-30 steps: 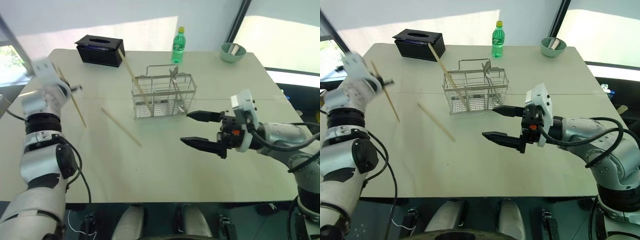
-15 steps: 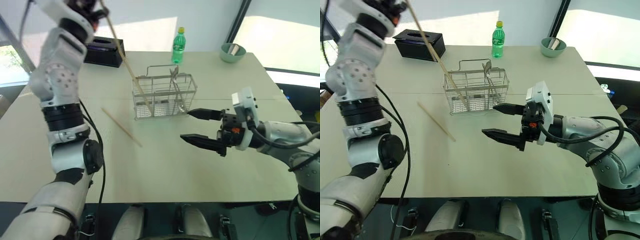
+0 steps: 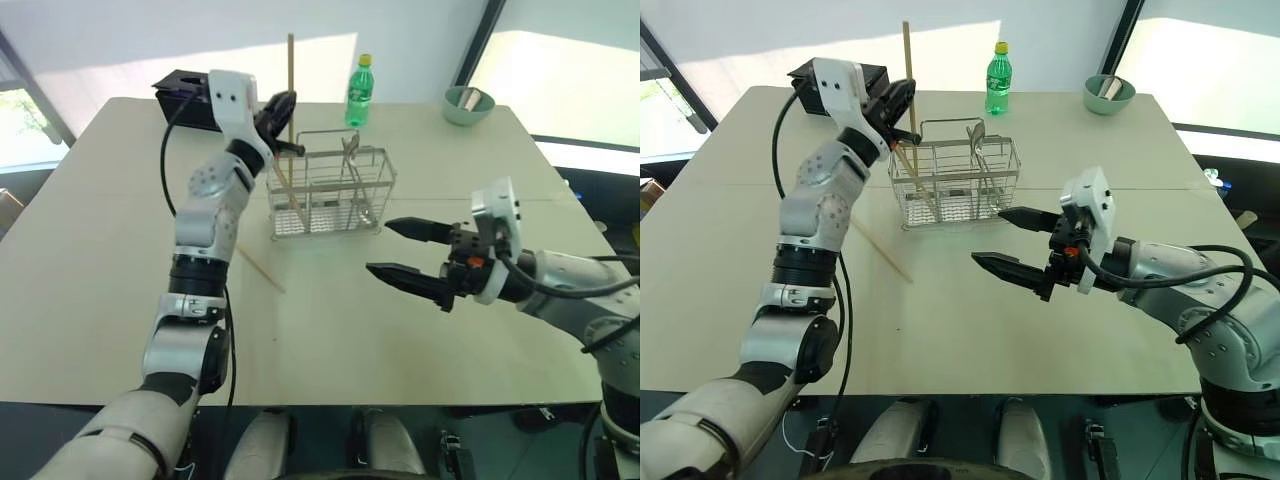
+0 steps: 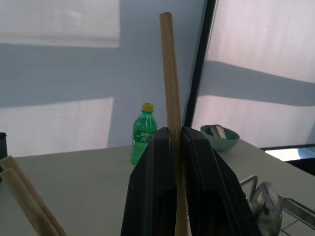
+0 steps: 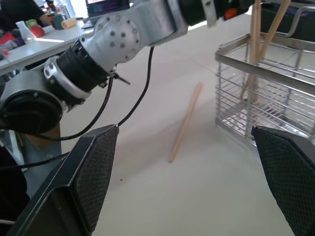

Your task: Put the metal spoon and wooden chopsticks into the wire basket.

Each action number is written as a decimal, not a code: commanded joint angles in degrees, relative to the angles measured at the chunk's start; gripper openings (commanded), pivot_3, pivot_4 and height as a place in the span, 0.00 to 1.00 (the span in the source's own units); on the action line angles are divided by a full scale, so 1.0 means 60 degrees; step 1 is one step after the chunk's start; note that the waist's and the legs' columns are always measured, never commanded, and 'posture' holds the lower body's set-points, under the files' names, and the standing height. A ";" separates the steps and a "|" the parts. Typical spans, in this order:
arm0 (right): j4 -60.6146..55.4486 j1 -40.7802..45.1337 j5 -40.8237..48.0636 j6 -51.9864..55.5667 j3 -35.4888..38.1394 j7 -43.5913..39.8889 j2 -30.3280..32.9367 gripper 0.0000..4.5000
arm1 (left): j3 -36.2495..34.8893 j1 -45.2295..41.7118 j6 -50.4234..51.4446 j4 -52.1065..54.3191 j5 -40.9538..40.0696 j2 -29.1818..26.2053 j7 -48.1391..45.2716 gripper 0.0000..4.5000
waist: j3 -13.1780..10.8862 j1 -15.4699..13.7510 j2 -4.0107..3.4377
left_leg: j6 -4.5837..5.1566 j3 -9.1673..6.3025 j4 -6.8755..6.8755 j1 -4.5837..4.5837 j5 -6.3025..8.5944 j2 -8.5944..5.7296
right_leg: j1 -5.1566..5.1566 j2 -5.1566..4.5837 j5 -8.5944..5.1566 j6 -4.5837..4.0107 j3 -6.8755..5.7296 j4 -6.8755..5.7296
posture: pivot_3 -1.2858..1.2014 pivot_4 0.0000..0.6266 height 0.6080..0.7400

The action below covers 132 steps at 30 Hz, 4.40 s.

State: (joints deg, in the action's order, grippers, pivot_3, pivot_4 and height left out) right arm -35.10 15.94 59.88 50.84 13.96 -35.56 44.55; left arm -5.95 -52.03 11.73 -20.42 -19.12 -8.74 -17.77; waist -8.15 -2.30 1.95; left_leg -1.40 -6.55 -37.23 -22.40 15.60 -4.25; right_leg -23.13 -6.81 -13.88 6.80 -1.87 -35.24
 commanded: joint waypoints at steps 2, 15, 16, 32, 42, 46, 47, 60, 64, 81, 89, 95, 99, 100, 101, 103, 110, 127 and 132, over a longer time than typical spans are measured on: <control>-0.0219 -0.0005 0.0204 -0.0157 0.0474 0.0075 0.0213 1.00 | -0.0246 -0.0144 -0.0193 0.0431 -0.0147 0.0160 0.0074 0.34 | 0.0001 0.0002 -0.0001 | 0.0003 0.0000 0.0000 0.0002 0.0002 0.0000 | 0.0002 0.0000 0.0000 0.0000 0.0000 0.0000 | 0.52 0.24 0.45; 0.0648 0.0503 -0.0448 -0.0340 0.0030 -0.0478 0.0406 1.00 | -0.1962 -0.1165 0.3616 0.2166 -0.1234 -0.1179 0.2405 0.99 | -0.0001 0.0021 -0.0007 | 0.0006 -0.0001 -0.0003 0.0006 0.0002 0.0003 | 0.0001 0.0008 0.0000 0.0002 -0.0002 -0.0007 | 0.52 0.24 0.45; 0.0694 0.0546 -0.0530 -0.0361 -0.0025 -0.0588 0.0443 1.00 | -0.2506 -0.1519 0.4489 0.1886 -0.1187 -0.1311 0.3545 0.99 | -0.0001 0.0021 -0.0007 | 0.0006 -0.0002 -0.0004 0.0007 0.0002 0.0003 | 0.0001 0.0010 0.0000 0.0002 -0.0003 -0.0009 | 0.52 0.24 0.45; 0.0834 0.0792 -0.1114 -0.0623 -0.0643 -0.0963 0.0026 1.00 | -0.6159 -0.1795 1.0995 0.0838 0.0737 -0.0298 0.8333 0.99 | -0.0014 -0.0016 0.0045 | -0.0088 -0.0013 0.0003 0.0009 -0.0043 -0.0006 | -0.0004 0.0005 -0.0008 0.0018 -0.0004 -0.0029 | 0.52 0.24 0.45; 0.0368 0.0386 -0.0983 -0.0592 -0.0434 -0.0626 -0.0134 1.00 | -0.5547 -0.1790 0.9150 -0.2104 0.1142 -0.0275 0.7882 0.99 | -0.0013 0.0001 0.0042 | -0.0088 -0.0003 0.0010 0.0008 -0.0044 -0.0002 | -0.0016 0.0001 -0.0008 0.0017 -0.0002 -0.0030 | 0.52 0.24 0.45; 0.0195 0.0236 -0.0840 -0.0566 -0.0305 -0.0406 -0.0207 1.00 | -0.5149 -0.1881 0.8346 -0.3422 0.1102 -0.0474 0.7557 0.99 | 0.0007 -0.0009 0.0011 | -0.0065 0.0000 0.0009 0.0014 -0.0030 -0.0004 | -0.0009 -0.0003 -0.0007 0.0018 -0.0002 -0.0033 | 0.52 0.24 0.45; 0.0168 0.0210 -0.0805 -0.0566 -0.0277 -0.0350 -0.0221 1.00 | -0.5077 -0.1920 0.8138 -0.3747 0.1078 -0.0520 0.7498 0.94 | 0.0015 -0.0008 -0.0002 | -0.0048 -0.0002 0.0009 0.0016 -0.0021 -0.0004 | -0.0007 -0.0003 -0.0007 0.0018 -0.0002 -0.0036 | 0.52 0.24 0.45; 0.0141 0.0109 -0.0547 -0.0647 -0.0044 -0.0014 -0.0232 1.00 | -0.5024 -0.2429 0.7035 -0.5241 0.0692 -0.0974 0.7635 0.00 | 0.0040 -0.0018 -0.0045 | -0.0037 -0.0006 0.0003 0.0021 -0.0018 -0.0012 | 0.0006 -0.0006 -0.0008 0.0018 -0.0003 -0.0038 | 0.52 0.24 0.45; 0.0244 0.0237 -0.0572 -0.0660 -0.0136 -0.0072 -0.0248 1.00 | -0.4595 -0.2377 0.6610 -0.4868 0.0886 -0.1419 0.7130 0.00 | 0.0036 0.0012 -0.0039 | -0.0037 -0.0005 0.0005 0.0017 -0.0017 -0.0009 | -0.0003 -0.0004 -0.0008 0.0019 -0.0003 -0.0039 | 0.52 0.24 0.45; 0.0357 0.0507 -0.0030 -0.0234 -0.0072 0.0339 -0.0302 1.00 | -0.3181 -0.3842 0.0578 -0.0579 -0.0554 -0.2646 0.1497 0.00 | 0.0024 -0.0005 -0.0018 | -0.0010 0.0002 -0.0004 -0.0004 -0.0002 -0.0022 | 0.0004 -0.0027 0.0005 0.0003 -0.0001 0.0007 | 0.52 0.24 0.45; 0.0140 0.0218 -0.0005 -0.0293 0.0084 0.0554 -0.0240 1.00 | -0.1672 -0.3425 0.0493 0.0030 -0.0779 -0.1023 0.0147 0.00 | 0.0023 0.0026 -0.0021 | 0.0002 -0.0002 -0.0011 0.0005 0.0001 -0.0008 | 0.0007 -0.0001 0.0005 0.0005 -0.0003 -0.0009 | 0.52 0.24 0.45; -0.0199 -0.0164 0.0123 -0.0366 0.0272 0.0898 -0.0276 1.00 | -0.0923 -0.2668 -0.0145 -0.0275 -0.0274 -0.0455 -0.0299 0.00 | 0.0016 0.0118 -0.0036 | 0.0006 0.0007 -0.0003 0.0001 0.0001 -0.0002 | -0.0009 0.0004 0.0005 0.0005 0.0002 -0.0008 | 0.52 0.24 0.45; -0.0355 -0.0369 0.0276 -0.0378 0.0496 0.1158 -0.0294 1.00 | -0.0414 -0.2113 -0.1075 -0.0629 0.0309 -0.0241 -0.0517 0.00 | 0.0016 0.0051 -0.0036 | 0.0007 0.0007 -0.0006 0.0005 0.0001 -0.0002 | 0.0001 0.0003 0.0005 0.0004 0.0001 -0.0008 | 0.52 0.24 0.45; -0.0368 -0.0410 0.0313 -0.0383 0.0542 0.1206 -0.0298 1.00 | -0.0331 -0.1966 -0.1305 -0.0716 0.0409 -0.0166 -0.0553 0.00 | 0.0016 0.0030 -0.0036 | 0.0007 0.0008 -0.0008 0.0005 0.0002 -0.0003 | 0.0002 0.0003 0.0005 0.0004 0.0002 -0.0007 | 0.52 0.24 0.45; -0.0379 -0.0443 0.0337 -0.0389 0.0570 0.1243 -0.0301 1.00 | -0.0285 -0.1843 -0.1466 -0.0793 0.0466 -0.0093 -0.0597 0.00 | 0.0017 0.0016 -0.0036 | 0.0008 0.0008 -0.0009 0.0005 0.0002 -0.0003 | 0.0002 0.0003 0.0005 0.0004 0.0002 -0.0006 | 0.52 0.24 0.45; -0.0400 -0.0484 0.0348 -0.0397 0.0585 0.1312 -0.0289 1.00 | -0.0260 -0.1631 -0.1678 -0.0951 0.0497 0.0053 -0.0666 0.19 | 0.0017 0.0002 -0.0036 | 0.0009 0.0007 -0.0009 0.0004 0.0002 -0.0003 | 0.0003 0.0003 0.0005 0.0004 0.0001 -0.0005 | 0.52 0.24 0.45; -0.0299 -0.0378 0.0385 -0.0395 0.0592 0.1388 -0.0229 1.00 | -0.0376 -0.1134 -0.1036 -0.0308 0.0172 0.0256 -0.0485 0.96 | 0.0016 0.0015 -0.0036 | 0.0015 0.0007 -0.0009 0.0002 0.0006 -0.0003 | 0.0003 0.0003 0.0005 0.0004 0.0001 -0.0003 | 0.52 0.24 0.45; 0.2412 -0.0164 -0.2588 -0.2007 0.0526 -0.0964 0.1078 1.00 | -0.1271 0.2751 0.3925 0.4543 -0.1782 -0.7349 -0.5805 0.99 | 0.0004 0.0446 -0.0095 | 0.0018 0.0011 0.0013 0.0016 0.0007 0.0001 | 0.0003 0.0005 0.0001 -0.0002 0.0009 -0.0001 | 0.52 0.24 0.45; 0.2820 0.0127 -0.2899 -0.2196 0.0277 -0.1595 0.1094 1.00 | -0.2360 0.4724 0.4299 0.5499 -0.2417 -0.8232 -0.6603 0.99 | 0.0001 0.0411 -0.0099 | 0.0019 0.0000 0.0007 0.0016 0.0010 0.0008 | 0.0007 -0.0005 -0.0017 -0.0036 0.0010 0.0007 | 0.52 0.24 0.45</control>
State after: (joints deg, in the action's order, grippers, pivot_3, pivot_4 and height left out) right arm -17.75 15.12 42.82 38.94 15.33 -44.06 50.65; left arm -16.94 -23.90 37.29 9.41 -31.89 -56.97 -56.21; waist -8.14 0.16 1.35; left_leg -1.29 -6.55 -37.19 -22.30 15.66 -4.20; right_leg -23.09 -6.87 -13.99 6.58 -1.80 -35.21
